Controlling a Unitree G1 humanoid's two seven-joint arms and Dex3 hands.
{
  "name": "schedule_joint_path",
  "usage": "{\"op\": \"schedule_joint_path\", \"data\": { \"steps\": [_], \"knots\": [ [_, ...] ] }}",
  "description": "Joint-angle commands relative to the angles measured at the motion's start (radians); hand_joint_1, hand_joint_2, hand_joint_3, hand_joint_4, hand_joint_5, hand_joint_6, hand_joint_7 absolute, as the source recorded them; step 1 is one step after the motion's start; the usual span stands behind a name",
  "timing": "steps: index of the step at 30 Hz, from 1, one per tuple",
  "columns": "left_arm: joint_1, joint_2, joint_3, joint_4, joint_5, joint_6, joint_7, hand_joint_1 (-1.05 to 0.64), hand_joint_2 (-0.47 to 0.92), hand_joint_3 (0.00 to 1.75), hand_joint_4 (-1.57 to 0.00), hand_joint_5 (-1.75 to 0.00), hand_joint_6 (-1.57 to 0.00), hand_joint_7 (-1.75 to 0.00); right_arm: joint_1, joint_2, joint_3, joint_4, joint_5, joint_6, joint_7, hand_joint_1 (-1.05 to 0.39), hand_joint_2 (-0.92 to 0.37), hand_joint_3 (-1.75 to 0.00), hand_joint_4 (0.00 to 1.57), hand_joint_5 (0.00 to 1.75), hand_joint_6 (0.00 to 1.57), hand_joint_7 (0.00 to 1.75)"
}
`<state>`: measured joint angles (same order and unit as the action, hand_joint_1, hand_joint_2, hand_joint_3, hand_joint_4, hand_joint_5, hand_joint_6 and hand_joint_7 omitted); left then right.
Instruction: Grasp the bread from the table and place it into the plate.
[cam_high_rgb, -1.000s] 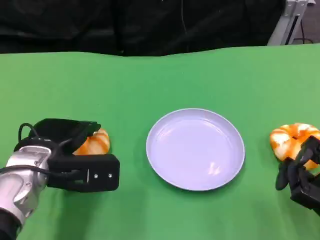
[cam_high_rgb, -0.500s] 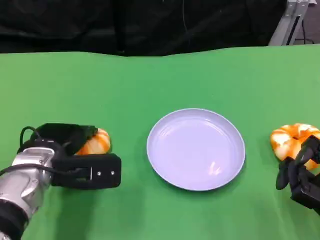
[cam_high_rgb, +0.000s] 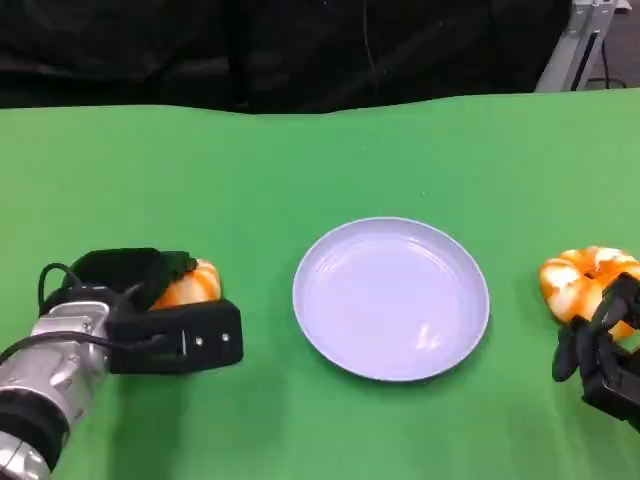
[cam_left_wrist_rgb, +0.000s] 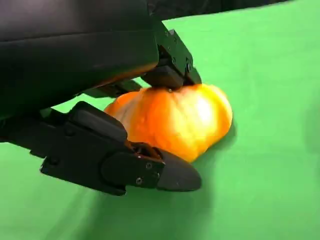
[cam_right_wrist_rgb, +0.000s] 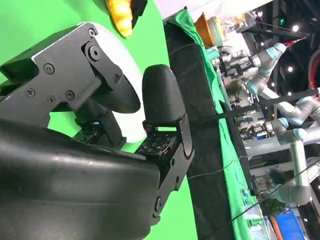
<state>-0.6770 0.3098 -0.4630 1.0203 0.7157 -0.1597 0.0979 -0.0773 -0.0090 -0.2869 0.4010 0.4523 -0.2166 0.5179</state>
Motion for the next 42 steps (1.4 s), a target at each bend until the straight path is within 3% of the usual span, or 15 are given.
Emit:
{"op": "schedule_joint_path", "data": {
  "steps": [1, 2, 3, 4, 6, 7, 11, 20, 28, 34, 42],
  "knots": [
    [0.011, 0.0, 0.006, 0.064, -0.049, -0.097, -0.018, -0.25, 0.92, 0.14, -0.71, -0.89, -1.02, -0.05, 0.003, -0.014, -0.008, -0.006, 0.01, -0.004, 0.004, -0.06, -0.41, -1.48, 0.93, 1.75, 0.77, 1.72],
    [0.014, 0.001, 0.009, 0.069, -0.055, -0.125, 0.008, -0.19, 0.92, 0.13, -0.7, -1.13, -1.1, -0.12, 0.002, -0.014, -0.009, -0.005, 0.011, -0.006, 0.007, -0.06, -0.41, -1.48, 0.93, 1.75, 0.77, 1.72],
    [0.018, 0.001, 0.01, 0.073, -0.059, -0.149, 0.036, -0.12, 0.92, 0.14, -0.65, -1.49, -0.85, -0.86, 0.002, -0.015, -0.009, -0.004, 0.012, -0.006, 0.008, -0.05, -0.41, -1.48, 0.93, 1.75, 0.77, 1.72],
    [0.021, 0.002, 0.011, 0.077, -0.062, -0.169, 0.064, -0.1, 0.92, 0.15, -0.64, -1.62, -0.67, -1.29, 0.002, -0.015, -0.009, -0.004, 0.011, -0.006, 0.008, -0.05, -0.41, -1.48, 0.93, 1.75, 0.77, 1.71],
    [0.021, 0.002, 0.011, 0.088, -0.064, -0.189, 0.091, -0.1, 0.92, 0.19, -0.63, -1.72, -0.52, -1.65, 0.002, -0.015, -0.009, -0.004, 0.011, -0.006, 0.009, -0.05, -0.42, -1.48, 0.93, 1.75, 0.78, 1.71],
    [0.021, 0.004, 0.011, 0.087, -0.063, -0.195, 0.11, -0.1, 0.92, 0.2, -0.63, -1.73, -0.5, -1.7, 0.001, -0.015, -0.009, -0.003, 0.013, -0.004, 0.01, -0.05, -0.42, -1.48, 0.93, 1.75, 0.78, 1.71],
    [0.021, 0.014, 0.015, 0.067, -0.064, -0.217, 0.151, -0.1, 0.92, 0.23, -0.59, -1.75, -0.45, -1.74, 0.002, -0.013, -0.009, -0.008, 0.011, 0.002, 0.0, -0.05, -0.41, -1.47, 0.94, 1.75, 0.79, 1.69],
    [0.047, 0.031, 0.01, -0.092, -0.045, -0.267, 0.209, -0.09, 0.91, 0.25, -0.56, -1.75, -0.49, -1.75, 0.002, -0.016, -0.011, -0.004, 0.011, -0.001, 0.002, -0.05, -0.42, -1.47, 0.93, 1.75, 0.78, 1.7],
    [0.074, 0.042, 0.025, -0.314, -0.059, -0.276, 0.137, -0.06, 0.91, 0.21, -0.58, -1.75, -0.56, -1.68, 0.004, -0.016, -0.01, -0.009, 0.01, 0.007, -0.001, -0.05, -0.43, -1.46, 0.93, 1.75, 0.77, 1.71],
    [0.062, 0.006, 0.041, -0.442, -0.096, -0.271, 0.046, -0.07, 0.92, 0.25, -0.6, -1.75, -0.64, -1.57, 0.008, -0.015, -0.006, -0.018, 0.004, 0.006, -0.008, -0.05, -0.43, -1.46, 0.93, 1.75, 0.78, 1.71],
    [0.028, -0.064, 0.026, -0.46, -0.095, -0.266, 0.001, -0.06, 0.92, 0.28, -0.6, -1.75, -0.65, -1.56, 0.008, -0.013, -0.006, -0.017, 0.012, 0.004, 0.0, -0.05, -0.42, -1.48, 0.93, 1.75, 0.77, 1.72]
  ]
}}
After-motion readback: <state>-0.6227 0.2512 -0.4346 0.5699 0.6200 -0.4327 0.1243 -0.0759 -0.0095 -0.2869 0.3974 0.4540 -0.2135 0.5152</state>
